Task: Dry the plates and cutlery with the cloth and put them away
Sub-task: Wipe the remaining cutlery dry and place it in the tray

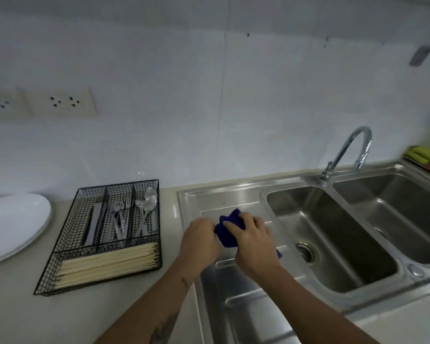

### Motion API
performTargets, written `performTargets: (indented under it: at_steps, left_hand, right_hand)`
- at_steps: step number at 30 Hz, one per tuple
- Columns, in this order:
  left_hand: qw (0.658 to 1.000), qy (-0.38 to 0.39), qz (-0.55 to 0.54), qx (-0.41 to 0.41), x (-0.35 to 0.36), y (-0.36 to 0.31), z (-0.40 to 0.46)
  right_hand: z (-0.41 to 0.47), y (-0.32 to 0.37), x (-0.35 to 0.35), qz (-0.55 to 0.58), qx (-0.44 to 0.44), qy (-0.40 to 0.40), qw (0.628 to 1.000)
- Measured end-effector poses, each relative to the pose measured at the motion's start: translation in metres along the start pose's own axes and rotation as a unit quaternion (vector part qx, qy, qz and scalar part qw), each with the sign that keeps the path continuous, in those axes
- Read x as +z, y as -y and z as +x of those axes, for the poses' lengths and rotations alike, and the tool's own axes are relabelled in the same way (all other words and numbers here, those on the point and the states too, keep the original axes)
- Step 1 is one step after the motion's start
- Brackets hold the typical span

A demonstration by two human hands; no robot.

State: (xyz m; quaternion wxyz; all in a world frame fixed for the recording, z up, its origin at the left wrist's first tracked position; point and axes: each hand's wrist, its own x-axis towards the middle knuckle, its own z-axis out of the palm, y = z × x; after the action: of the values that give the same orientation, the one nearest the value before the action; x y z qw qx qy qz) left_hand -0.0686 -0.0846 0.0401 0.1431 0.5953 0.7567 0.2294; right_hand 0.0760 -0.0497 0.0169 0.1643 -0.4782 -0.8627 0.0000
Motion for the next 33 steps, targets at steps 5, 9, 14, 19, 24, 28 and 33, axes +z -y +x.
performTargets:
  at_steps: [5, 9, 14, 19, 24, 28, 33]
  left_hand:
    - [1.000, -0.021, 0.020, -0.001, -0.036, 0.013, -0.029]
    - [0.998, -0.058, 0.011, 0.036, -0.053, 0.016, -0.034]
    - [0.996, -0.071, 0.027, 0.040, -0.059, 0.030, -0.042]
    - [0.997, -0.067, 0.023, 0.044, -0.056, 0.041, -0.051]
    - [0.999, -0.033, 0.009, 0.025, -0.058, 0.031, -0.054]
    - [1.000, -0.015, -0.016, 0.009, -0.061, 0.016, -0.055]
    - [1.000, 0.003, 0.019, 0.008, -0.065, 0.021, -0.062]
  right_hand:
    - [0.002, 0.014, -0.020, -0.039, 0.092, 0.040, 0.994]
    - [0.000, 0.055, -0.028, -0.030, 0.001, -0.011, 0.999]
    - [-0.006, 0.035, -0.029, 0.002, 0.055, -0.010, 0.998]
    - [-0.013, 0.000, -0.048, 0.083, 0.167, -0.012, 0.982]
    - [-0.011, 0.022, -0.065, 0.105, 0.117, -0.133, 0.979]
    - [-0.021, 0.051, -0.044, 0.042, 0.011, -0.118, 0.992]
    - [-0.040, 0.028, -0.032, 0.025, 0.105, -0.048, 0.993]
